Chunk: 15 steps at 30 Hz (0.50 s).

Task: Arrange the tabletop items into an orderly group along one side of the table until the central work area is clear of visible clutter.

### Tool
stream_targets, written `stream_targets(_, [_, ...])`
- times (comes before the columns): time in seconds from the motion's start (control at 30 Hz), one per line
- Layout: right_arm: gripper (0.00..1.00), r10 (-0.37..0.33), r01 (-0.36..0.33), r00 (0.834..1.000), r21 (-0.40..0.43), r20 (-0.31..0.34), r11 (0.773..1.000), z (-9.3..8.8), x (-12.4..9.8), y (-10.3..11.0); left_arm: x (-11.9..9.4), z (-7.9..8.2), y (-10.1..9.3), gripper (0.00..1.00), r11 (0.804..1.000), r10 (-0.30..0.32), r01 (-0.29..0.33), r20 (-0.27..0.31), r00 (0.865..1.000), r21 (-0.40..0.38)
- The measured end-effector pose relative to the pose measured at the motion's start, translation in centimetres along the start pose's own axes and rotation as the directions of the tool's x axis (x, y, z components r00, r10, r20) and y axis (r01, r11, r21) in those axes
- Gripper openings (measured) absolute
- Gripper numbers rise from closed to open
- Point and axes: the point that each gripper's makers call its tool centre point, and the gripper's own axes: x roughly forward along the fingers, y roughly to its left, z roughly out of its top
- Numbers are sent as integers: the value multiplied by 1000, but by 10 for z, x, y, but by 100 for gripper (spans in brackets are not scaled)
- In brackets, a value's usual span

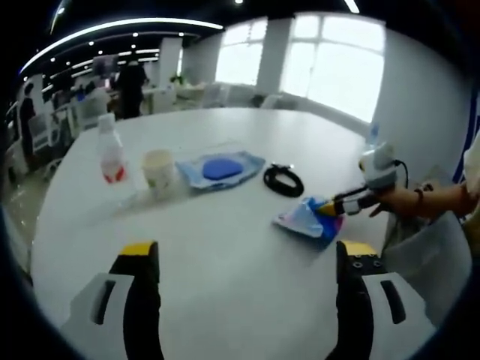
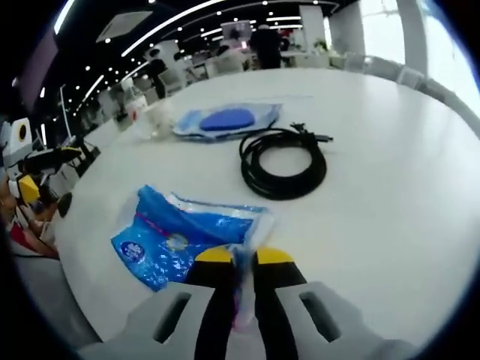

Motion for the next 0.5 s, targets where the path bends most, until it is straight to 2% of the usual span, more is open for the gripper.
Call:
stream_targets(0.37, [3, 29, -30, 1000, 40, 4, 999, 2, -3, 4, -1, 0, 2, 93, 1000, 8, -8, -2, 1000, 1])
stream_targets(0.5, [3, 36, -37, 999, 45, 24, 998, 7, -8, 6, -2, 6, 1, 92, 1000, 10, -10, 25, 1000, 14])
